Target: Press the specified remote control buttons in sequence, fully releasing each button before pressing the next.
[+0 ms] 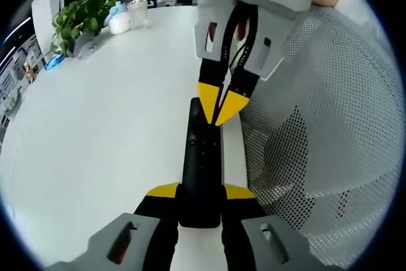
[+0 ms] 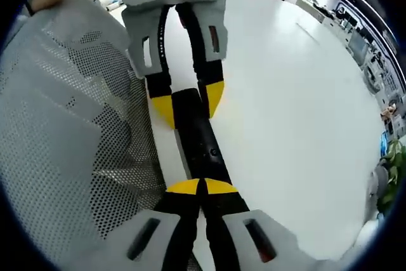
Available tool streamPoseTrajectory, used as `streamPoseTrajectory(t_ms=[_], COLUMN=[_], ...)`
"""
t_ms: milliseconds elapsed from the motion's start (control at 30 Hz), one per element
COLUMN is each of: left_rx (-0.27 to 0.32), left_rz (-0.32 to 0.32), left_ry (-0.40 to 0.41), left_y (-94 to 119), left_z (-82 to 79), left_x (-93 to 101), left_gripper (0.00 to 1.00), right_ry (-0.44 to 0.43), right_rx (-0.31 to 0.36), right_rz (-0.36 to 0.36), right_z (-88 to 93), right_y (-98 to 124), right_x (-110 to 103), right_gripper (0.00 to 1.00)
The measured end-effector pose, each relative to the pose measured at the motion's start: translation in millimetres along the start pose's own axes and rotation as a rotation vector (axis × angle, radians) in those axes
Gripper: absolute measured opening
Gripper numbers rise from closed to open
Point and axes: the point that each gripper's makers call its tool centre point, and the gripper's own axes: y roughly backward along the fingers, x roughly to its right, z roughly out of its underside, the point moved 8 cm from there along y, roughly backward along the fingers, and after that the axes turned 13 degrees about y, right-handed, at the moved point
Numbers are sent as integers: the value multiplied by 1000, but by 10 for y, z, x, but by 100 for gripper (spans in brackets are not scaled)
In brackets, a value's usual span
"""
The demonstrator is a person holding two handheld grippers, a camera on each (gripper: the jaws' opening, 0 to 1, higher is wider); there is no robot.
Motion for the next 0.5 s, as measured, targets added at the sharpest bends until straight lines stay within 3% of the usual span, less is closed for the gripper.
streamPoseTrajectory(t_ms=[33, 167, 200, 267, 400, 467, 500], left_rx=[-2, -6, -4, 0, -4, -3, -2], left_rz=[-2, -2, 1, 2, -2, -2, -3], left_ry=[-3, 18, 23, 17, 11, 15, 29], left_y=[-1, -8, -7, -6, -9, -10, -12], left_z=[-2, -8, -12, -5, -9, -9, -13], left_x=[2, -3, -14, -11, -3, -4, -7], left_gripper=[19, 19, 19, 19, 19, 19, 19], right_ry=[94, 306, 306, 270, -8, -98, -110], right_rx=[-27, -78, -84, -80, -5, 27, 18], right_rz=[14, 44, 43, 40, 0, -14, 15], right_z=[-21, -72, -73, -71, -6, 27, 55], right_y=[-4, -20, -19, -22, 3, 8, 20], right_x=[-6, -68, -75, -66, 3, 24, 60], right_gripper=[0, 0, 0, 0, 0, 0, 0])
